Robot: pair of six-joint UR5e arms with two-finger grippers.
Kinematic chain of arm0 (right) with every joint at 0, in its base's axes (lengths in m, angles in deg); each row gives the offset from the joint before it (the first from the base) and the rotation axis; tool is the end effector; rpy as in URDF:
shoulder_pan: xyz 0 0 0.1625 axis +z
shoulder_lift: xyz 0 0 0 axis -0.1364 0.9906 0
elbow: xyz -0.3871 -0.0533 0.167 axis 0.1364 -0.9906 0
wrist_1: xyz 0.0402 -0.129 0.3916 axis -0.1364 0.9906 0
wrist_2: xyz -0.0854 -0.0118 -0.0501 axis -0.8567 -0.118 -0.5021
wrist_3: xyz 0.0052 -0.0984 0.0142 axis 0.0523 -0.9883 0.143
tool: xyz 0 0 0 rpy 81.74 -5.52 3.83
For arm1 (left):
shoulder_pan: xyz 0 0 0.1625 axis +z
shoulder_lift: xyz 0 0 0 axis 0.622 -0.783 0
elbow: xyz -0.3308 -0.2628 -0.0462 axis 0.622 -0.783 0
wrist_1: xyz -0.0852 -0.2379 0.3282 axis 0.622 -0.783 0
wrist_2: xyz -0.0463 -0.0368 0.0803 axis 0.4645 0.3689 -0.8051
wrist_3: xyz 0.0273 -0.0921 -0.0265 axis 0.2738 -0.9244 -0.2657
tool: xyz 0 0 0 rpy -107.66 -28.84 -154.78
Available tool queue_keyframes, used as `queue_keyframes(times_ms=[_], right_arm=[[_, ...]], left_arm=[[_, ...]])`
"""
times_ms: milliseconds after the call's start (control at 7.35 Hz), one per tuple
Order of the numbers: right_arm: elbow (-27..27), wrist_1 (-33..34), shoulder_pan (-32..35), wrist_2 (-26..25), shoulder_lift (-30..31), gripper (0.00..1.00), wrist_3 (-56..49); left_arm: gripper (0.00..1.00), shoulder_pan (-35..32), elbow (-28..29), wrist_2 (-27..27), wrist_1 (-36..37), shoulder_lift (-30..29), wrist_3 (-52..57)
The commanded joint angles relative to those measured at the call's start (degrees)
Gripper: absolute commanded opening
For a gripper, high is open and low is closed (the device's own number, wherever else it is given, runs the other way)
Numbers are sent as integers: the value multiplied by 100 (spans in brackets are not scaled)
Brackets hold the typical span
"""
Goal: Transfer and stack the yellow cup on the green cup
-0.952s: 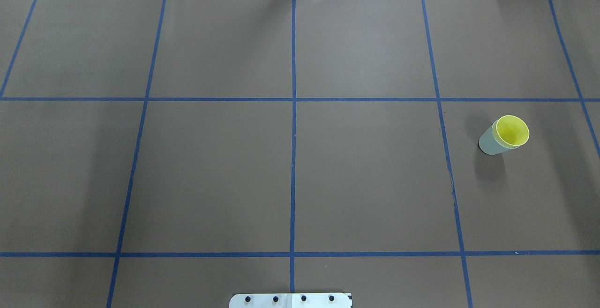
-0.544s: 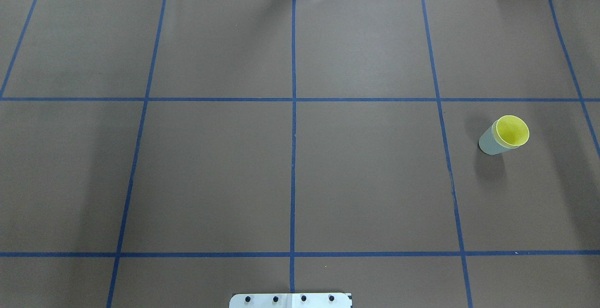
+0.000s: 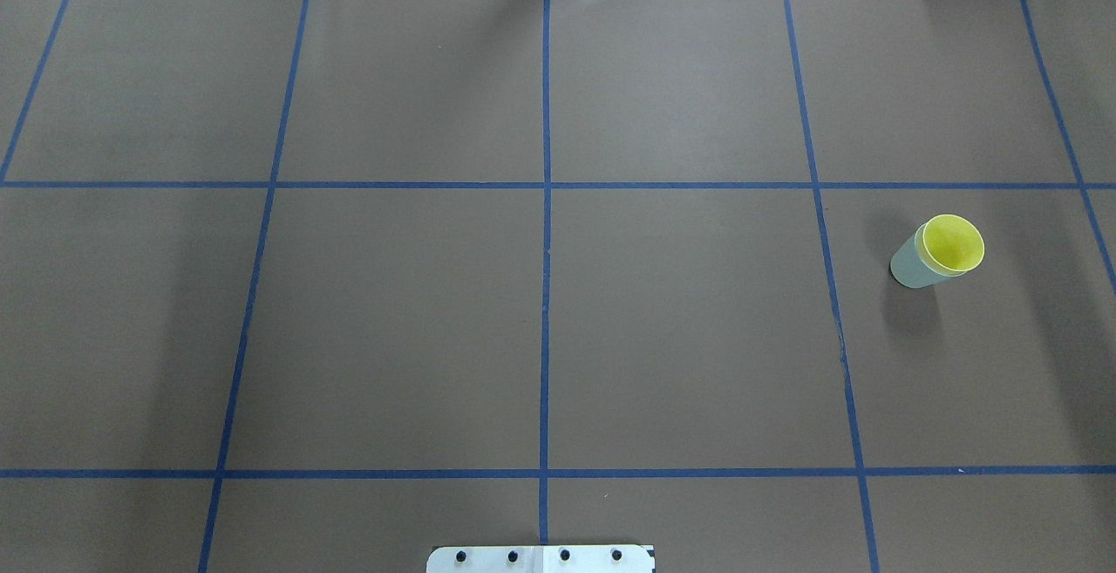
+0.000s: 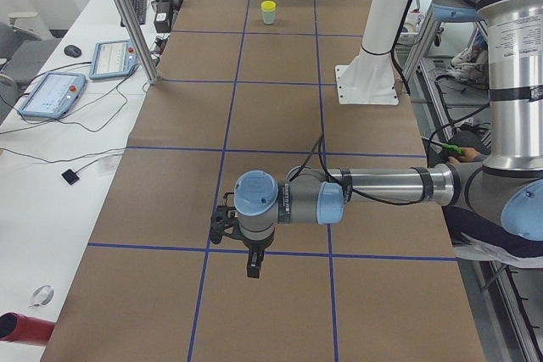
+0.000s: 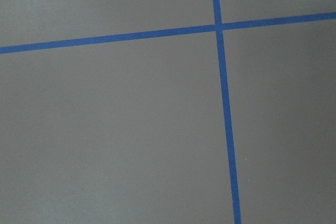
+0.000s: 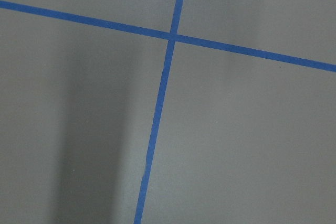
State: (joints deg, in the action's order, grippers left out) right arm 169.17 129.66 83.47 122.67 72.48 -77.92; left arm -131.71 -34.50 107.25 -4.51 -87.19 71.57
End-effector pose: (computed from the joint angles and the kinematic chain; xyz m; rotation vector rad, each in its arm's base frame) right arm 0.0767 -0.4442 0.6404 0.0439 -0.7373 -0.1736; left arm -0.0882 -0.4203 0.6646 0.0730 0.7623 0.0807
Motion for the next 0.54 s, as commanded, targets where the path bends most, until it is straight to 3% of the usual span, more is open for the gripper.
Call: queue_keyframes(times_ms=[0, 408], right_arm=[[-27, -2, 0, 0, 0, 100, 0], [-88, -2, -9, 0, -9, 100, -9]], left_arm=[[100, 0, 0, 0, 0, 0, 0], [100, 0, 0, 0, 0, 44, 0]])
